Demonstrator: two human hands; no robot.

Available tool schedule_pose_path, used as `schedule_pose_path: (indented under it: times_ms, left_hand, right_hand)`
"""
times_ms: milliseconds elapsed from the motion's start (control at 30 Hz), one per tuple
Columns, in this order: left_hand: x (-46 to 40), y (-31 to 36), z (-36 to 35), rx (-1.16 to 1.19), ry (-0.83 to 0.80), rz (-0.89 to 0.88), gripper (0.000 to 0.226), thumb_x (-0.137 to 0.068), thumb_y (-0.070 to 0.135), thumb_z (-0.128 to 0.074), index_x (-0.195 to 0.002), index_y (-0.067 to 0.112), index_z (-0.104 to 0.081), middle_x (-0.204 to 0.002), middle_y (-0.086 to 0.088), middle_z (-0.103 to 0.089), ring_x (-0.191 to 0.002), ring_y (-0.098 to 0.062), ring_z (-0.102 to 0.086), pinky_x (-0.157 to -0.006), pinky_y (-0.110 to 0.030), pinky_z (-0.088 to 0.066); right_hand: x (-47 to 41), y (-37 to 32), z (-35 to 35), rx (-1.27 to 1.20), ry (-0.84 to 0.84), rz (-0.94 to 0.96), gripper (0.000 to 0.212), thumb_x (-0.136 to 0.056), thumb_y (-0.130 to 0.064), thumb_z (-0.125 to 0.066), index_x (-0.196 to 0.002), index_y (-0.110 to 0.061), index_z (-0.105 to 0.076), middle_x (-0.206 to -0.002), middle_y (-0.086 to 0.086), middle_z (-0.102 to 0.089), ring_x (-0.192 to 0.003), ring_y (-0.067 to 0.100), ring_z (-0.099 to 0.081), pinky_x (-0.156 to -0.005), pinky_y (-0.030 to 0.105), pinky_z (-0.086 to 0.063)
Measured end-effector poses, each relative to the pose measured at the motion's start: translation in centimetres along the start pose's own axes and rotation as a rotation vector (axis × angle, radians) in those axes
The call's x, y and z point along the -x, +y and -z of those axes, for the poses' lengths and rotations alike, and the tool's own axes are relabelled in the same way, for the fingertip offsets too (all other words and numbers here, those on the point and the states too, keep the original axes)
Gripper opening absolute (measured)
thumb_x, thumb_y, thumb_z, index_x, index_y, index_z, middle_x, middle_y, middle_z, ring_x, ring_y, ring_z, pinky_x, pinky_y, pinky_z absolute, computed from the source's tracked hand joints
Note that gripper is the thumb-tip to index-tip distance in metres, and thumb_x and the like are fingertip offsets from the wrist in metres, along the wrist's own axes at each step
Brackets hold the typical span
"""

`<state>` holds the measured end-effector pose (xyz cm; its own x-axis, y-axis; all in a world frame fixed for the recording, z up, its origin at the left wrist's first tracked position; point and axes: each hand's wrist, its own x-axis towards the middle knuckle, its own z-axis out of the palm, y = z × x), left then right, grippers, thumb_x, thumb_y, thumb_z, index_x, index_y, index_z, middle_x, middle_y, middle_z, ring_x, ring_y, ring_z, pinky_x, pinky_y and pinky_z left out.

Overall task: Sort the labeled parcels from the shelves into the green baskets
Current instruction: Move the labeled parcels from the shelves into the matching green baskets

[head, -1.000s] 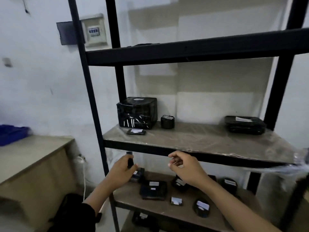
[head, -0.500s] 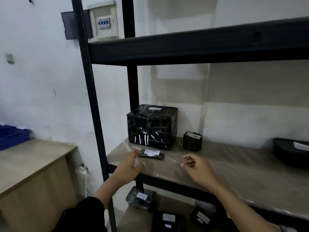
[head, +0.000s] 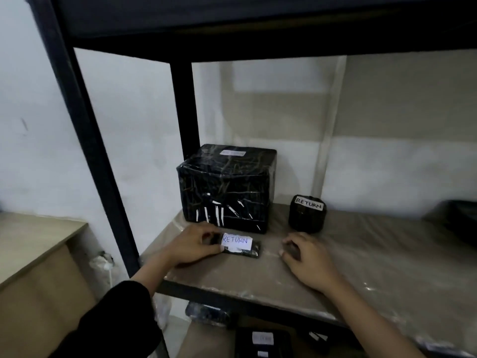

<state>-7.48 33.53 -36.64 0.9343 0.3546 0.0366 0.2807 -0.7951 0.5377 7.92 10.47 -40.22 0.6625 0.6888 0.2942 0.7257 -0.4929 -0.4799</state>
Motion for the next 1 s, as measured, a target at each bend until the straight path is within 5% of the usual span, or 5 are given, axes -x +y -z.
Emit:
schedule_pose_path:
  times_ms: [167,333,700,867,1000]
  left_hand:
    - [-0.5,0.2,-1.2,0.262,0.035,-0.103,0.025,-0.076,0.022,-0.076,-0.096,0.032,-0.063,-0.079,0.022,-0.065,-0.071,0.003,-0.057,-0.070,-0.017,-0.048]
    - [-0.7,-0.2,-2.3,0.463,0.047,-0.122,0.029,-0.076,0.019,-0.076,-0.102,0.023,-0.066,-0.096,-0.012,-0.070,-0.087,-0.030,-0.064,-0.085,-0.037,-0.053]
    - [-0.5,-0.5,-2.4,0.619,0.002,-0.217,0.030,-0.078,0.017,-0.072,-0.108,0.016,-0.066,-0.091,-0.002,-0.073,-0.080,-0.002,-0.065,-0.073,-0.010,-0.049]
    - [-0.5,-0.2,-2.6,0.537,-0.035,-0.304,0.037,-0.070,0.033,-0.078,-0.105,0.029,-0.065,-0.094,0.008,-0.072,-0.086,-0.004,-0.066,-0.082,-0.018,-0.049]
    - [0.0,1.7,-3.8,0.355,-0.026,-0.359,0.041,-0.073,0.042,-0.074,-0.110,0.039,-0.058,-0.095,0.015,-0.067,-0.092,0.000,-0.062,-0.086,-0.016,-0.047]
  right_hand:
    - [0.0,-0.6,0.1,0.039,0.016,-0.014,0.026,-0.086,-0.028,-0.063,-0.107,-0.012,-0.066,-0.113,0.005,-0.063,-0.106,0.021,-0.058,-0.089,0.022,-0.038]
    - [0.2,-1.0,0.3,0.070,0.022,-0.003,0.023,-0.087,-0.025,-0.063,-0.105,-0.012,-0.068,-0.113,0.006,-0.065,-0.104,0.022,-0.060,-0.090,0.024,-0.040]
    - [1.8,-3.7,0.1,-0.210,0.021,-0.166,0.057,-0.076,-0.075,-0.044,-0.097,-0.030,-0.073,-0.110,-0.016,-0.066,-0.104,0.003,-0.060,-0.095,0.031,-0.046]
    - [3.7,-5.6,0.1,-0.495,0.114,-0.259,0.030,-0.085,-0.034,-0.067,-0.059,-0.021,-0.059,-0.056,-0.012,-0.053,-0.056,0.001,-0.045,-0.057,0.023,-0.036]
    - [5.9,-4.7,2.5,-0.759,0.251,-0.420,0.023,-0.085,-0.025,-0.068,-0.067,-0.012,-0.061,-0.066,0.001,-0.056,-0.065,0.010,-0.049,-0.062,0.022,-0.038]
